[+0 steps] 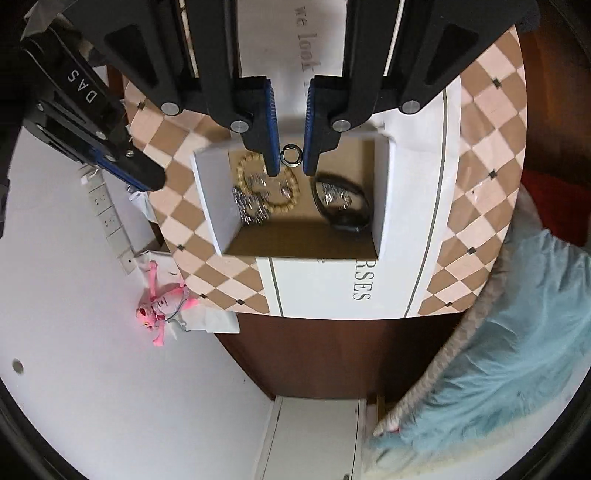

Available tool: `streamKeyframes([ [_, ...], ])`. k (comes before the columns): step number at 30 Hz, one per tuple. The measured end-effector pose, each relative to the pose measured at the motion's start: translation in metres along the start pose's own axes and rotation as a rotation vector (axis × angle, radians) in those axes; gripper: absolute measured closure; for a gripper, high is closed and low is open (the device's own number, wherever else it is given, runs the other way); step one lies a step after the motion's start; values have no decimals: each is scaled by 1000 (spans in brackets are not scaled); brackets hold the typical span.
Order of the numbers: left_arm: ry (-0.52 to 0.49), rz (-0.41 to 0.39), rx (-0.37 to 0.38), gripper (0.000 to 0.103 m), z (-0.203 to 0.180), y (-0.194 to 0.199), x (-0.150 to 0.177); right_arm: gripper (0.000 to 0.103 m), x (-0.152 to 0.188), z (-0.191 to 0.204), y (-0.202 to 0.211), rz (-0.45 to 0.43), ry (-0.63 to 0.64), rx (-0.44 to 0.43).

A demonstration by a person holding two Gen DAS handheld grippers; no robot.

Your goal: Organize jewelry

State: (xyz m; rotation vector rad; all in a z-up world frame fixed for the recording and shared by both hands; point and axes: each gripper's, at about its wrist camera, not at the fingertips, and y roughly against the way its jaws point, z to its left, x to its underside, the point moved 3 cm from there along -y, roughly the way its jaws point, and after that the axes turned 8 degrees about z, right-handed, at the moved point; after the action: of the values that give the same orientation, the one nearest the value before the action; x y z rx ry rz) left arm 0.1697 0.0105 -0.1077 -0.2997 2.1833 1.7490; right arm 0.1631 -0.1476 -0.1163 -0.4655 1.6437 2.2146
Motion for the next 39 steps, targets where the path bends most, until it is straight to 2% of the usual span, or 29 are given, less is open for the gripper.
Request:
streamKeyframes([
  [3,24,57,9,93,16,-15,-22,89,-29,9,-29,94,20,-55],
  [7,36,155,35,93,27,-35,-38,89,-50,12,-63,211,23,-90],
  [14,32,222,-29,91,31,-47,-54,88,-72,15,-91,327,40,-78],
  [15,30,220,-36,88,31,-46,-56,80,-74,14,-90,331,39,-78],
  [16,32,216,-42,85,33,-45,-57,64,-75,12,-88,331,36,-76],
  [17,37,206,-48,83,35,-43,-60,57,-77,12,-86,330,34,-75],
  [18,41,200,-53,75,36,-41,-62,51,-78,11,-85,330,34,-76],
  [19,49,195,-60,65,38,-39,-63,51,-79,11,-82,327,34,-65],
  [20,62,184,-61,59,41,-35,-65,51,-80,10,-79,322,34,-58],
  [22,72,175,-70,37,44,-31,-68,51,-81,9,-73,311,29,-46],
  [24,79,159,-88,35,47,-24,-68,51,-80,9,-67,296,33,-15],
  [26,79,144,-121,29,51,-19,-64,51,-76,9,-59,281,47,41],
  [28,85,134,-150,9,55,-17,-57,50,-72,8,-55,277,50,77],
  [29,87,131,-158,8,55,-17,-55,48,-67,8,-54,278,58,112],
  [31,87,126,-197,8,59,-18,-45,36,-58,9,-52,277,69,159],
  [35,80,123,-234,7,61,-22,-29,32,-42,8,-52,286,86,230],
  [37,79,122,-245,7,61,-23,-24,5,-36,7,-52,287,84,253],
  [39,82,119,-249,6,60,-23,-19,3,-31,6,-48,281,83,281],
])
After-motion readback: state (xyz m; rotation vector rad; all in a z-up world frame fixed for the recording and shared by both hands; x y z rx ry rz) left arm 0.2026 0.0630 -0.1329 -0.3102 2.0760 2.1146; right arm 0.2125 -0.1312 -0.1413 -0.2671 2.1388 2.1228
